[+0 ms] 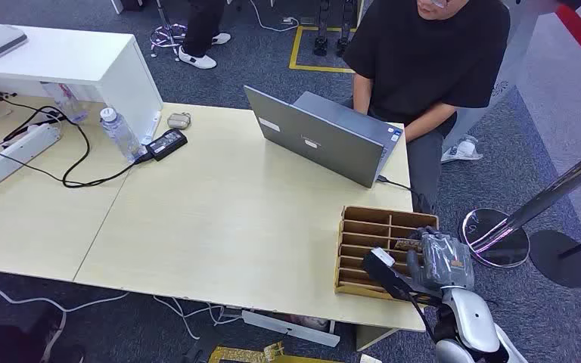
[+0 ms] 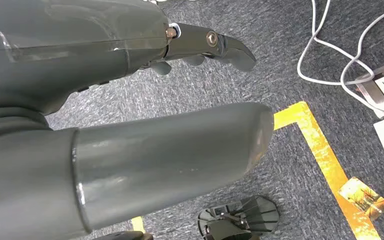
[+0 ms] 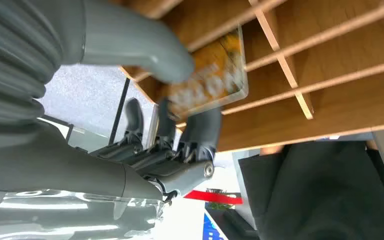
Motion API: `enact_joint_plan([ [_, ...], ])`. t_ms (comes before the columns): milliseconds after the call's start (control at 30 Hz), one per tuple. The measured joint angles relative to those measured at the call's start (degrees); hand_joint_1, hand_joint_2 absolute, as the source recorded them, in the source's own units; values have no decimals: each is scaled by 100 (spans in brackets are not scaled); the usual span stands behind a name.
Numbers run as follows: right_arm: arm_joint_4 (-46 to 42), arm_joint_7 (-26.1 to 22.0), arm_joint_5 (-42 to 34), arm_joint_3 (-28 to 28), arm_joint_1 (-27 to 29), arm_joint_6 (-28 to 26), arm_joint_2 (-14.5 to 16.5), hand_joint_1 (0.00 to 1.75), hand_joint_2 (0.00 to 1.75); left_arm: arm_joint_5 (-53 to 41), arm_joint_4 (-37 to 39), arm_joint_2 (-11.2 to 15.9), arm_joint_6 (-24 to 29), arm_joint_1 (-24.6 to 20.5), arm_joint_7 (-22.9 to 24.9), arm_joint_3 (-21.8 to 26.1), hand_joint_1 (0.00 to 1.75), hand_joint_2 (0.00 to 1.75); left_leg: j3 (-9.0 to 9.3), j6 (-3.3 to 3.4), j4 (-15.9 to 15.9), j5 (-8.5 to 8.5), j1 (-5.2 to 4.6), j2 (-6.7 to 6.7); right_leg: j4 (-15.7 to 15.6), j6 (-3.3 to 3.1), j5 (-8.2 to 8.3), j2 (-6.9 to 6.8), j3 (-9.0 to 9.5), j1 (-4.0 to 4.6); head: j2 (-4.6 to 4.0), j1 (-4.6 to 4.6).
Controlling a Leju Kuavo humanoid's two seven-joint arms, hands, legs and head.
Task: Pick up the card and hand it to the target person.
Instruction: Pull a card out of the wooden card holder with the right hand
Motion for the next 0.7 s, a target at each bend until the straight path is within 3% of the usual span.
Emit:
enact_joint_plan([
  [200,0,2,-1,0,-10,19,0,150,175,0,0,0,0,0,0,-1,0,0,0,0,0,0,0,0,0,0,0,0,0,0,0,0],
  [700,0,27,-25,1,-8,-2,-7,147,175,0,0,-2,-15,-1,-7,-2,0,0,0,0,0,0,0,0,0,0,0,0,0,0,0,0],
])
